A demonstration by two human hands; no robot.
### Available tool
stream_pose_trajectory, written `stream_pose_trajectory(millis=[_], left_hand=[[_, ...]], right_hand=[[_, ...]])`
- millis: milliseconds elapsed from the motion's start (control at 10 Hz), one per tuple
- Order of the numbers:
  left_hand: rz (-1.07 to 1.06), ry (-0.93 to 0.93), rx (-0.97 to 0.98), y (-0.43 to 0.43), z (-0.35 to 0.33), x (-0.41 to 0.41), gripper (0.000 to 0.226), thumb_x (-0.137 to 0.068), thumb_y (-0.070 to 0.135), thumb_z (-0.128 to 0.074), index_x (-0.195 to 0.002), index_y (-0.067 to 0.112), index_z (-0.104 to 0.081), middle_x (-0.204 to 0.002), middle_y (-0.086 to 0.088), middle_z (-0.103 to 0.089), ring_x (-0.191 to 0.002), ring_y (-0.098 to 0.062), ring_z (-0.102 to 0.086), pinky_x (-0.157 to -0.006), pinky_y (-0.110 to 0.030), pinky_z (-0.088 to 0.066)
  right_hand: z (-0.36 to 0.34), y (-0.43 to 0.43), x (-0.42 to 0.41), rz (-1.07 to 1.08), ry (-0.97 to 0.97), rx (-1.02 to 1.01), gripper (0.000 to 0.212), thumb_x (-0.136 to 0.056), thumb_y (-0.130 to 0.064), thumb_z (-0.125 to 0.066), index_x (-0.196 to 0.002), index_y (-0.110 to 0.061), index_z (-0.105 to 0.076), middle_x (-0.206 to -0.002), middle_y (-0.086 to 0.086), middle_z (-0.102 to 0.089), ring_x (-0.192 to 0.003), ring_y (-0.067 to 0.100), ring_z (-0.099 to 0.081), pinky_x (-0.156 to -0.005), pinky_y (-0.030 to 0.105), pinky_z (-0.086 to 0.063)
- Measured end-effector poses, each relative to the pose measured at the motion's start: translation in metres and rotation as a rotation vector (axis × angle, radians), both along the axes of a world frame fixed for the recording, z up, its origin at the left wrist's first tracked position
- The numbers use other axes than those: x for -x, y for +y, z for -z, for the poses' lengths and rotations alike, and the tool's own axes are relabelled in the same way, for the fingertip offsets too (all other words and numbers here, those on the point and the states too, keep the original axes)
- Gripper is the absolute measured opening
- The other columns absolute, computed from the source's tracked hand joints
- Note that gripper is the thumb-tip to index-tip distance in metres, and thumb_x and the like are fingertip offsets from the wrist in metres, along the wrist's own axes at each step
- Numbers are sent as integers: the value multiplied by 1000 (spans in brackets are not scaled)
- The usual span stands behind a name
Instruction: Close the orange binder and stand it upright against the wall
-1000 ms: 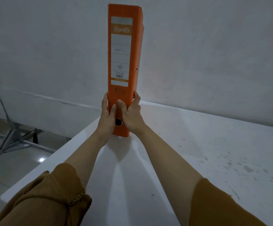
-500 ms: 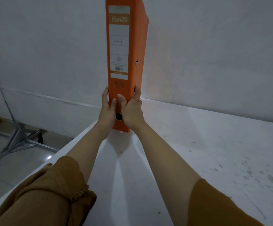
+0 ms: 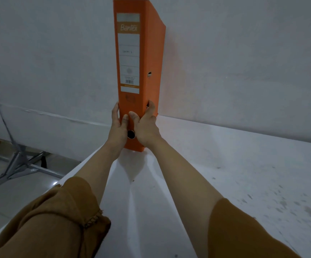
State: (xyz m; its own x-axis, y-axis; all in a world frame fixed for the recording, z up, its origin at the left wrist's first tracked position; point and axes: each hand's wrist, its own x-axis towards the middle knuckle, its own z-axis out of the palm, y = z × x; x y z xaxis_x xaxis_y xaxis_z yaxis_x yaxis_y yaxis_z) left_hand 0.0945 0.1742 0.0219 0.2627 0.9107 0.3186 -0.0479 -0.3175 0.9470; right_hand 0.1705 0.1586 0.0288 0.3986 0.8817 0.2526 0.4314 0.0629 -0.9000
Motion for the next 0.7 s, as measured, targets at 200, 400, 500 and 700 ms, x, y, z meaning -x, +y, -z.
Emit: stream_pose_trajectory(millis=[200,400,500,700], left_hand=[[-3,-27,26,5,1,-3,44,-101,32,-25,-143,32,-14,-147,-4,-40,-132,-27,-43,-109,-53,-36],[-13,13,39,9,1,-3,43,-101,32,-24,-143,31,-13,-146,-6,-40,-131,-28,-44,-109,-53,-36],[-25,60,48,9,-3,0,43,-101,32,-25,-142,27,-15,-146,-8,-41,-130,-30,-44,-108,-54,-36],[-205,325,102,-7,8,2,41,-100,25,-29,-137,7,-28,-139,-17,-46,-125,-36,-48,-106,-50,-37]], right_hand=[[0,3,-4,-11,-2,16,68,-91,-52,-39,-144,-40,2,-140,10,-34,-120,36,-48,-98,50,-40],[-2,3,-6,-16,-23,67,69,-92,-51,-37,-145,-38,6,-142,12,-34,-121,37,-49,-99,51,-39],[-11,-3,-10,-36,-131,184,71,-94,-50,-34,-145,-36,12,-143,13,-38,-122,37,-49,-102,52,-37],[-17,-31,-30,-95,-343,411,67,-97,-46,-26,-145,-35,20,-148,18,-36,-127,37,-46,-108,51,-32]])
